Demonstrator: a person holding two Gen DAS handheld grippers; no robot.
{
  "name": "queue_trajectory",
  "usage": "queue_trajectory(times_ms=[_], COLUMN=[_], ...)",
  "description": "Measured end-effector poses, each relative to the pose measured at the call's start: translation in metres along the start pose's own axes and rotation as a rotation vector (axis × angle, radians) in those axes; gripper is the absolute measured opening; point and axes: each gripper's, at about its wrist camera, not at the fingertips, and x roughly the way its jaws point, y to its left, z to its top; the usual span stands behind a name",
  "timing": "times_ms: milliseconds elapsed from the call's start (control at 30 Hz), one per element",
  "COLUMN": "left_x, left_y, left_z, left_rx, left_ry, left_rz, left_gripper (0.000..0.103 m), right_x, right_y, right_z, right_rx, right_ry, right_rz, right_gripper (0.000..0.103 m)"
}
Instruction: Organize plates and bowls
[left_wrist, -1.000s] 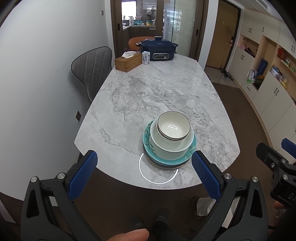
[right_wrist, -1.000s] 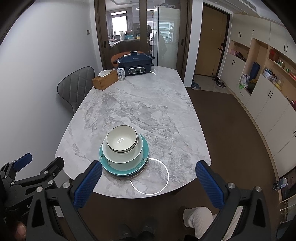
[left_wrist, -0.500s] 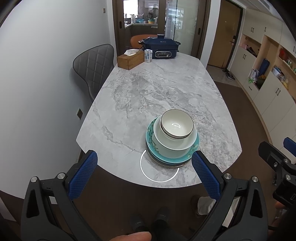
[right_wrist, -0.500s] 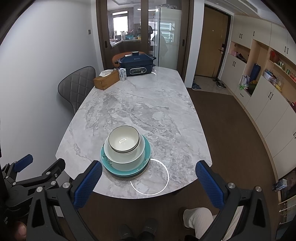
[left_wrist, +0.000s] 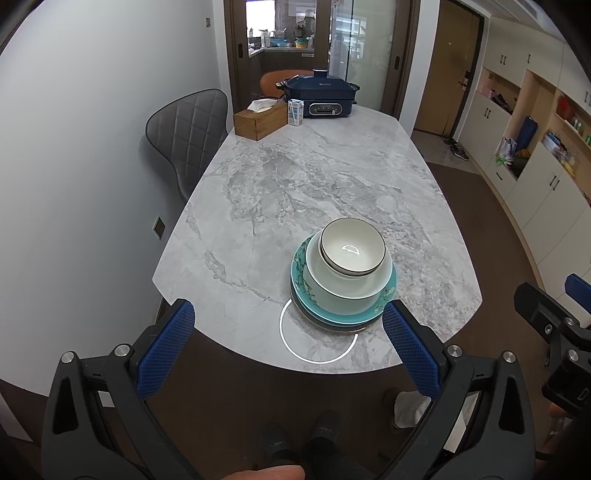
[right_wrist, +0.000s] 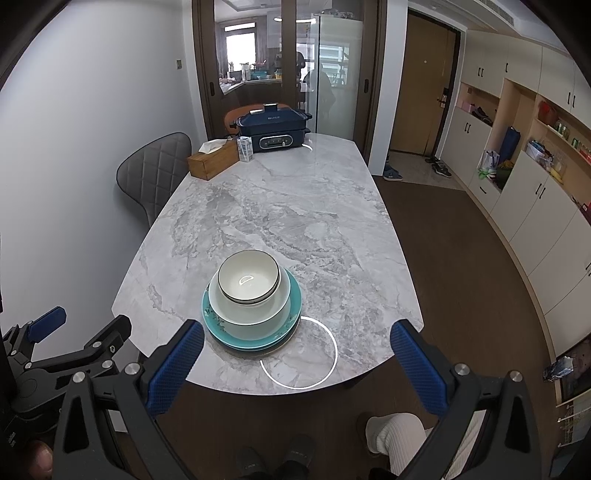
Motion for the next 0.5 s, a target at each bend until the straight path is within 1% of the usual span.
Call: queue_trajectory(times_ms=[500], left_x=[-0.0014], left_y=[-0.0013], left_z=[-0.0002], left_rx=[-0.001], left_ry=[0.002], left_rz=[0.0], left_gripper=[0.103], right_x=[-0.0018], right_y=[0.0059], right_z=[-0.001], right_rx=[-0.002], right_ry=[0.001], right_rz=[-0.001], right_gripper=[0.103])
